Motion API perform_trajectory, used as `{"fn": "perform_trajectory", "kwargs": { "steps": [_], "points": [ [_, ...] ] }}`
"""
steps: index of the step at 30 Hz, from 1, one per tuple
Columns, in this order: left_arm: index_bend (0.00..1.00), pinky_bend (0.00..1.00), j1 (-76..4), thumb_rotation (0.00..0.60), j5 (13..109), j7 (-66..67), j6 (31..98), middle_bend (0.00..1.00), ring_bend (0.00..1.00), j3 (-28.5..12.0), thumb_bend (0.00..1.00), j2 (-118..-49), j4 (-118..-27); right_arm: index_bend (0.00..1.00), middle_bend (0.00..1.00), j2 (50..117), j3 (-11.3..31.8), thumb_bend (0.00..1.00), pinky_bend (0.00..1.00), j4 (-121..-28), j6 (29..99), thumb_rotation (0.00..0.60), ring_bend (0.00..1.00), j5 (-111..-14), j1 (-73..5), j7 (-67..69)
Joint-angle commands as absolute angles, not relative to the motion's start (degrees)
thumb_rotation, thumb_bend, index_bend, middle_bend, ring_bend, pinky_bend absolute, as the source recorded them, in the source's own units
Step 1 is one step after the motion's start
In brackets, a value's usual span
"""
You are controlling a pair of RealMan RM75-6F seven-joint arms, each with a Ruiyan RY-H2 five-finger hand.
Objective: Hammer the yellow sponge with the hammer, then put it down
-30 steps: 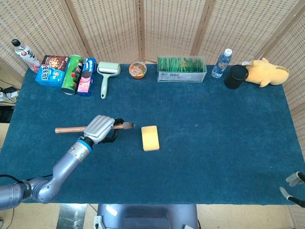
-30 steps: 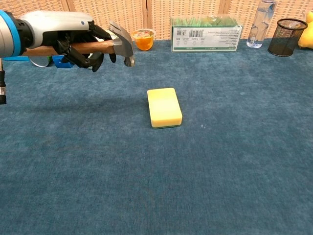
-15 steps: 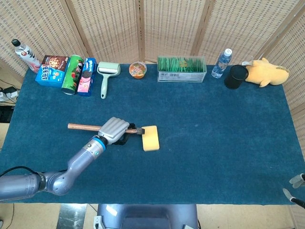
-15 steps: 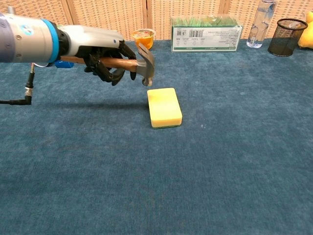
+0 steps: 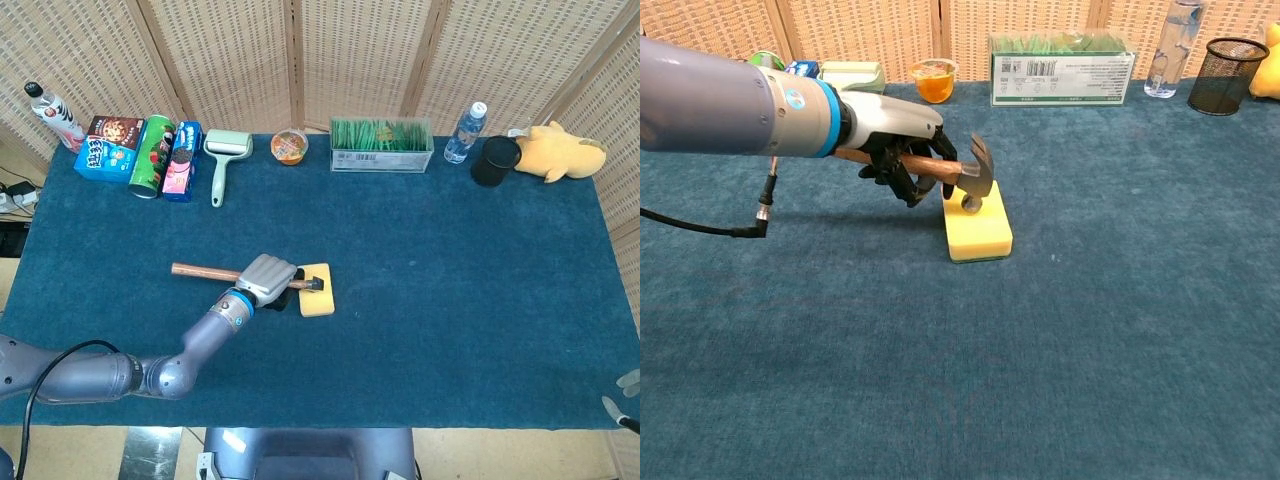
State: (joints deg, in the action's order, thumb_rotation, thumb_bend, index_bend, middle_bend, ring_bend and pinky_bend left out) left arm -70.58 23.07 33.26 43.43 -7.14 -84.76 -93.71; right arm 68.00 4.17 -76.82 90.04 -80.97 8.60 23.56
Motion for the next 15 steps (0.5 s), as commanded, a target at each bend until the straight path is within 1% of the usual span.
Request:
{"fn": "perform_trajectory", "kwargs": {
  "steps": [1, 3, 6, 7, 8, 11, 15],
  "points": [
    [0.56, 0.78, -73.47, 0.6, 16.73, 35.18, 43.22, 0.72, 0.78, -5.83, 0.75, -86.96, -91.51, 0.53, 0.61, 68.04, 4.19, 0.22, 0.36, -76.52, 90.09, 0.6, 0.52, -80.92, 8.79, 23.87],
    [0.56, 0.78, -75.25, 0.6, 12.62, 36.62, 42.81, 0.72, 0.78, -4.68, 0.75, -87.18, -90.79, 0.53, 0.61, 68.04, 4.11, 0.22, 0.36, -76.42, 90.32, 0.6, 0.52, -81.1, 8.99, 24.06],
    [0.56, 0.78, -75.49, 0.6, 12.76, 35.84, 43.66, 0.72, 0.78, -5.23, 0.75, -86.73, -91.48, 0.53, 0.61, 67.97, 4.18, 0.22, 0.36, -76.46, 90.74, 0.6, 0.52, -81.19, 9.22, 24.06],
    [0.56, 0.78, -75.01, 0.6, 14.14, 34.92, 44.5, 0.72, 0.78, -5.85, 0.75, -86.47, -92.05, 0.53, 0.61, 67.94, 4.2, 0.22, 0.36, -76.52, 90.91, 0.6, 0.52, -81.24, 9.29, 23.98],
    [0.56, 0.78, -73.99, 0.6, 16.8, 33.19, 46.11, 0.72, 0.78, -7.07, 0.75, -86.06, -93.05, 0.53, 0.61, 67.89, 4.21, 0.22, 0.36, -76.61, 91.12, 0.6, 0.52, -81.33, 9.38, 23.85],
    [0.56, 0.78, -70.53, 0.6, 24.5, 28.25, 49.44, 0.72, 0.78, -8.96, 0.75, -85.47, -95.22, 0.53, 0.61, 67.79, 4.16, 0.22, 0.36, -76.95, 91.32, 0.6, 0.52, -81.56, 9.48, 23.55],
    [0.56, 0.78, -66.83, 0.6, 31.66, 22.65, 50.8, 0.72, 0.78, -10.24, 0.75, -84.31, -97.15, 0.53, 0.61, 67.73, 4.1, 0.22, 0.36, -77.44, 91.16, 0.6, 0.52, -81.75, 9.39, 23.08]
  ]
}}
